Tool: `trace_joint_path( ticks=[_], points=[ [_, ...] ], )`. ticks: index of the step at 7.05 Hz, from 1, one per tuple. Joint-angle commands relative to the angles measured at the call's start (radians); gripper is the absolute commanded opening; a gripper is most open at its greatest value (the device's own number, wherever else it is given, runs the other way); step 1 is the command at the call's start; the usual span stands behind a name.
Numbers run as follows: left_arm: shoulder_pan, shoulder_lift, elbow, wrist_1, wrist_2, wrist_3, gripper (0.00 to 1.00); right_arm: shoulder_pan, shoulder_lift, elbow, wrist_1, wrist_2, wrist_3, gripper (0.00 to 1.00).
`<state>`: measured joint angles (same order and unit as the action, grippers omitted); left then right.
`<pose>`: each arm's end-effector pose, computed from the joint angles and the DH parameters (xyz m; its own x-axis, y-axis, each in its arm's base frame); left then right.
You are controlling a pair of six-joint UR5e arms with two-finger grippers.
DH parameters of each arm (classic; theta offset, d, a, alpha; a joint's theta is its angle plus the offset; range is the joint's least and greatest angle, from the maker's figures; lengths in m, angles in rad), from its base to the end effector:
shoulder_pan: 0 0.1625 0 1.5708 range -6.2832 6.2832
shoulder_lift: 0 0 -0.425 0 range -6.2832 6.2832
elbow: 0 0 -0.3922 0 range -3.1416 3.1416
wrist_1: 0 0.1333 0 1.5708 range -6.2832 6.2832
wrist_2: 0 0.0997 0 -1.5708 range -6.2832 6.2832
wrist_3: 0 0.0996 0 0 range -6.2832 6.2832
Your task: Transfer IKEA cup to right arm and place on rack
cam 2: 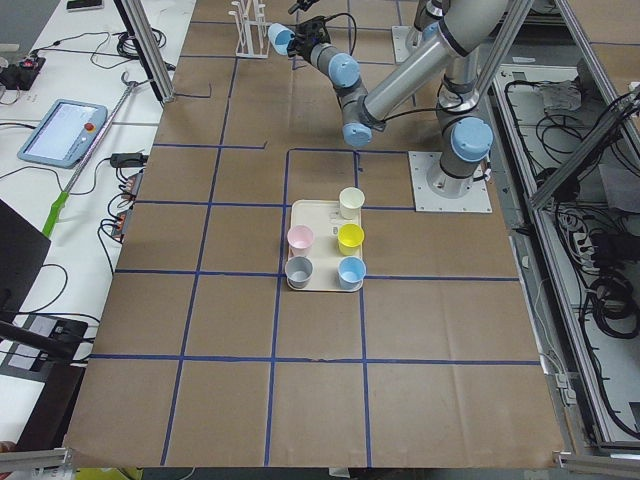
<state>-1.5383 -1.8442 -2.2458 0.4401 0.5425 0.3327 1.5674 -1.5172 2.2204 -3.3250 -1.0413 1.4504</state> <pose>-0.2043 -0.4437 0.3151 -0.5159 0.8498 0.1087 0.1615 0.2210 -0.9618 0.1821 -0.4467 0.3771 -0.1022 0.4408 -0.8918 0.8585 0.4920 0.1448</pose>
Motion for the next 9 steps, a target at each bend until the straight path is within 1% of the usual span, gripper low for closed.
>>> trace_joint_path(
  ticks=[1,5,8,9],
  points=[
    [-0.003,-0.006,0.002,0.006,0.004,-0.008,0.01,0.002,0.014,0.01,-0.01,-0.002,0.008,1.0],
    [-0.003,-0.007,0.003,0.008,0.004,-0.032,0.02,0.071,0.083,0.009,-0.011,0.001,0.012,1.0],
    [-0.017,-0.009,0.003,0.008,0.005,-0.035,0.03,0.094,0.089,-0.028,-0.001,0.001,0.019,0.99],
    [-0.04,-0.01,0.003,0.011,0.057,-0.056,0.03,0.118,0.106,-0.031,-0.01,0.001,0.019,0.99]
  ],
)
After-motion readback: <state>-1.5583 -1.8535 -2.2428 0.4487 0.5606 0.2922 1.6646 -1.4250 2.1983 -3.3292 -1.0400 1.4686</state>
